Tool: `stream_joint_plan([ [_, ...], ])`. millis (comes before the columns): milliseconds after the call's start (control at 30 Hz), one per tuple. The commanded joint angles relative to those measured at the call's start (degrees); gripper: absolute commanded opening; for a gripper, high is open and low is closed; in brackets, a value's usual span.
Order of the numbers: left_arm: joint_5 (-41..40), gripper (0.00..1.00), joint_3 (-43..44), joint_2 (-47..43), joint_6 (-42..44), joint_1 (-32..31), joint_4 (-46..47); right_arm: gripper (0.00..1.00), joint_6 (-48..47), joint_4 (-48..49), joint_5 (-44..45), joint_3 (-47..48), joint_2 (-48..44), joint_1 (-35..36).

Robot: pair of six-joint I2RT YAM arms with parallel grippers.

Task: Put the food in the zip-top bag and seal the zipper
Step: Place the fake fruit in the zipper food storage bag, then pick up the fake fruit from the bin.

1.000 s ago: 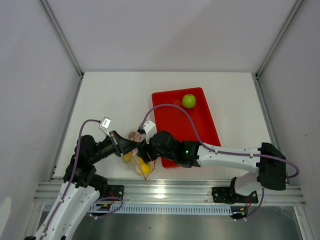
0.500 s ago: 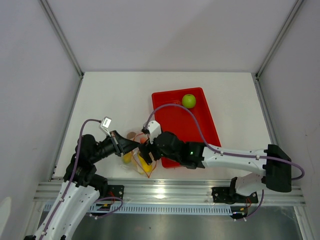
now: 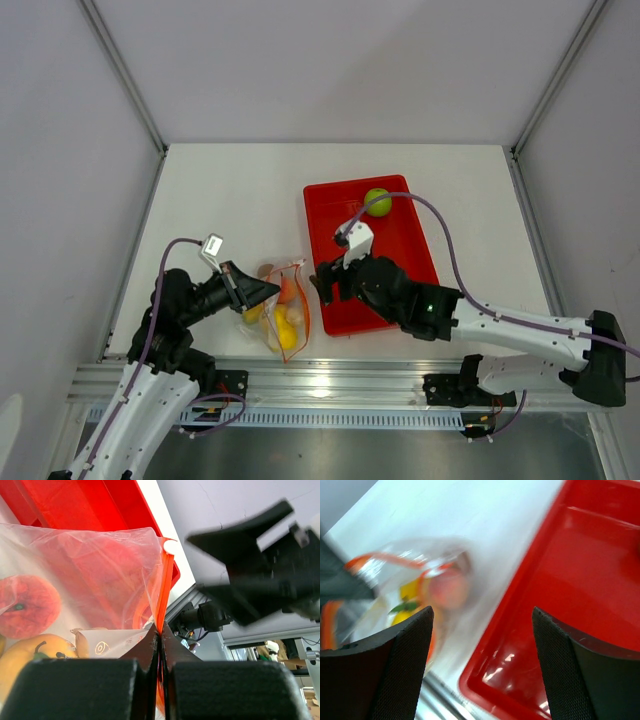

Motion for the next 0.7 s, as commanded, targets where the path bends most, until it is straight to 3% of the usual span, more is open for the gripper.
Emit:
stream_joint_plan([
  [0,1.07,0.01,-0.38,0.01,-0.56,-0.35,3.0,0.8,3.43,-0.43,6.01,0.18,-0.78,-5.33],
  [333,0.9,0.01,-0.99,0.01,0.15,-0.35,2.91,0.8,6.88,-0.18,1.97,0.71,1.67,-23.27],
  [400,0.99,0.01,-1.17,0.36,-0.03,-0.35,3.44,0.84,6.96,0.7,1.62,1.23,2.99,-26.34],
  [667,1.6,0.01,-2.31,1.07,-0.21,-0.35,4.84,0.89,4.78,-4.03,-0.93,12.12,19.42,-33.21],
])
